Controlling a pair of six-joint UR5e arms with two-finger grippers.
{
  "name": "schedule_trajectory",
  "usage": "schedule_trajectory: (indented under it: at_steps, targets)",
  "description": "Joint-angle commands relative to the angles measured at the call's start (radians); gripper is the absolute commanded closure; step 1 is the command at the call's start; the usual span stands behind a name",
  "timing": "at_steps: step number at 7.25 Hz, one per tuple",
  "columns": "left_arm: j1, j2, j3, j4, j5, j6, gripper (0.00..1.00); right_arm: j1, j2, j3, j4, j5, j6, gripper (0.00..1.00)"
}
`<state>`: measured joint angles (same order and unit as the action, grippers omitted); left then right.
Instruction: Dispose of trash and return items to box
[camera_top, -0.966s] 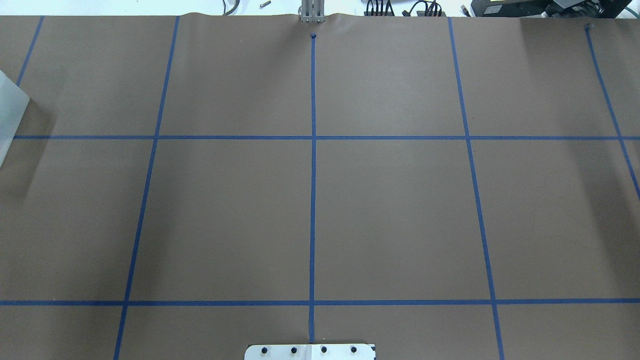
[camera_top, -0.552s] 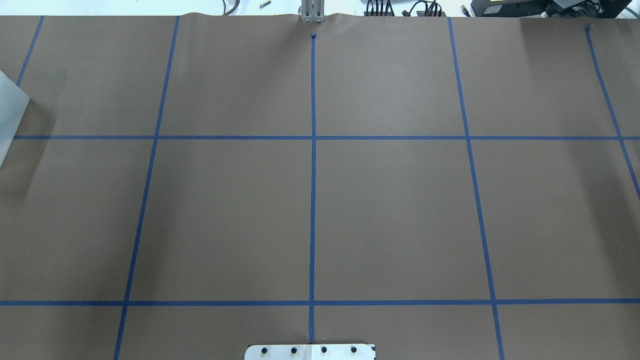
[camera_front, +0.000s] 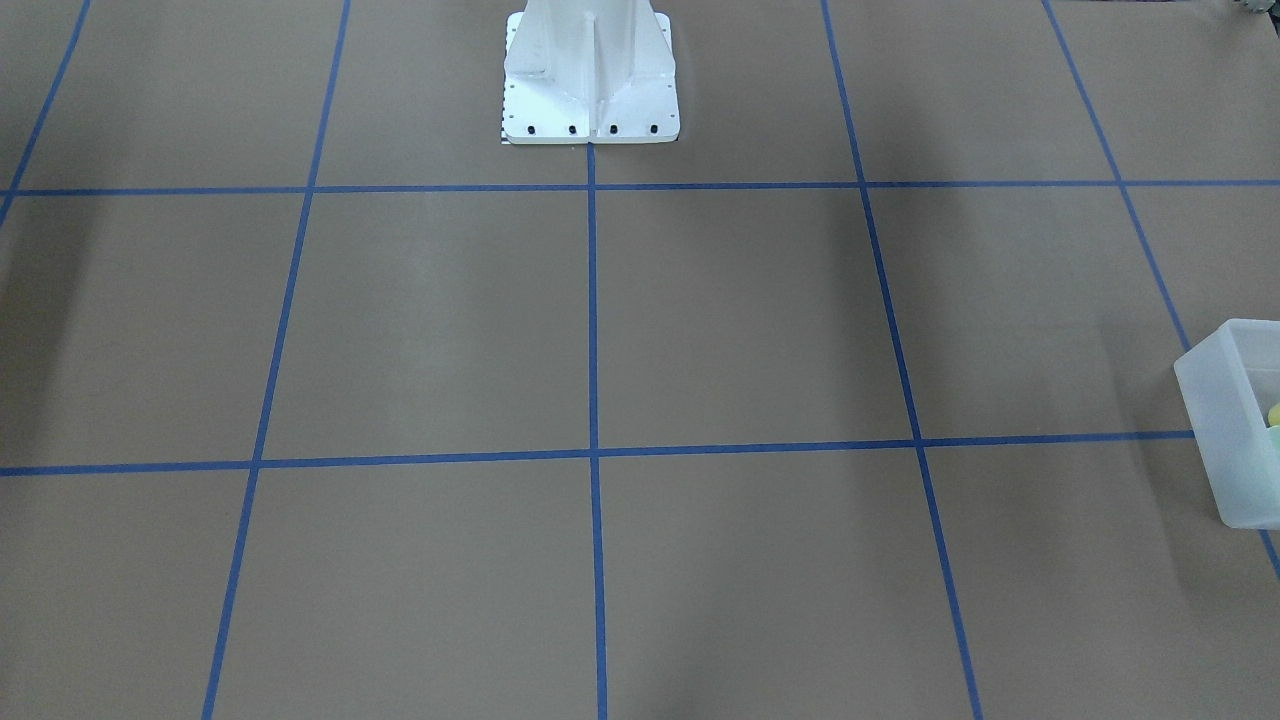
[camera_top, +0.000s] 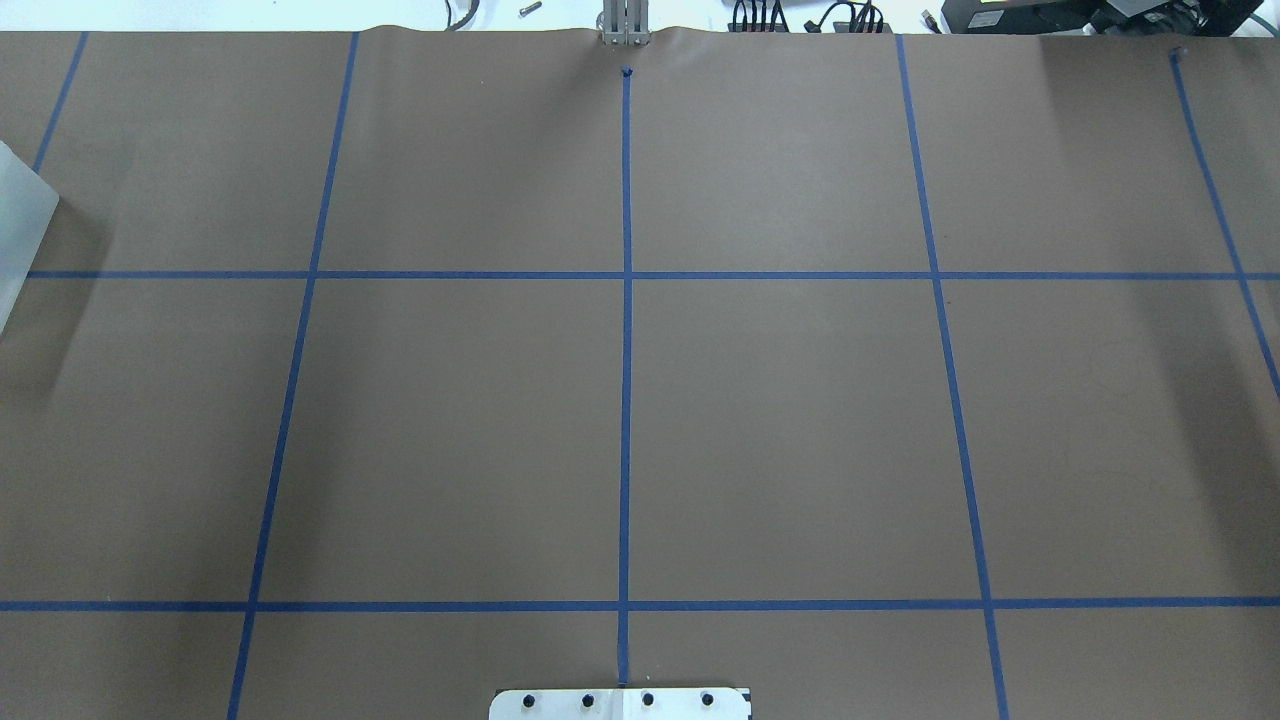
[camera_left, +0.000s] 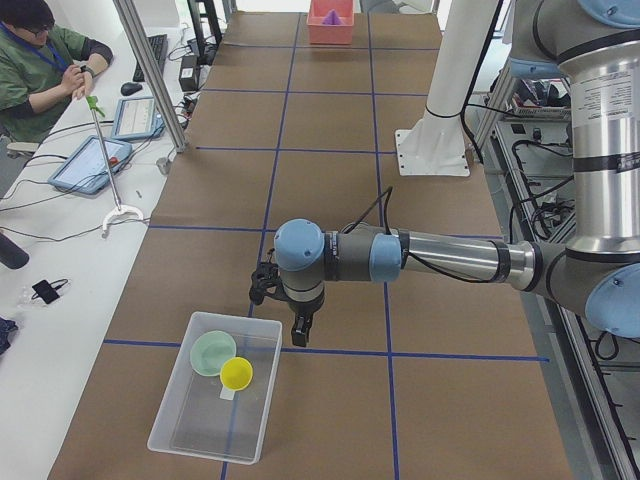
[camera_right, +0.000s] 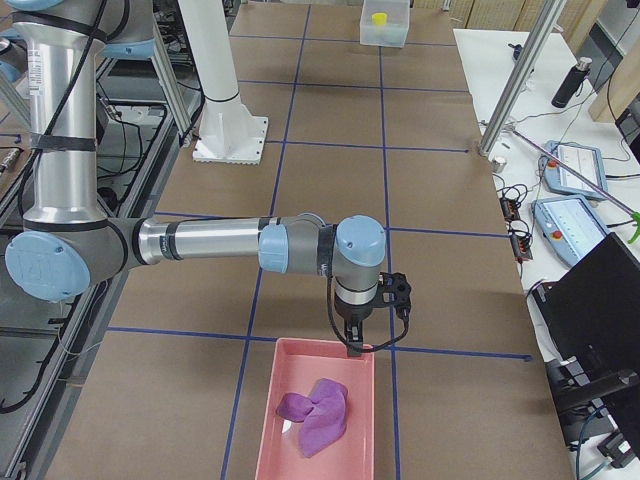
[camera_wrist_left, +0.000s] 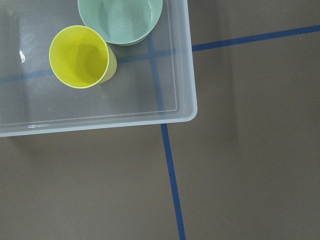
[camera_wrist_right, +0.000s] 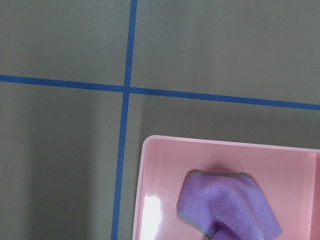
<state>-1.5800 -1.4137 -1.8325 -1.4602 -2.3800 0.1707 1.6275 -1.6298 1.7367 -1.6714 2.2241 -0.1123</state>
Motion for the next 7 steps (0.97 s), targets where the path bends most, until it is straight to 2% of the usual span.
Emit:
schedule_trajectory:
  at_steps: [1,7]
  targets:
    - [0.0,-0.002,0.002,0.0,-0.001,0.0,0.01,0.0,0.001,0.003,0.004,0.003,0.0,0.0]
    - [0.0,-0.001,0.004,0.0,-0.001,0.0,0.01,0.0,-0.001,0.029,0.004,0.008,-0.001,0.0]
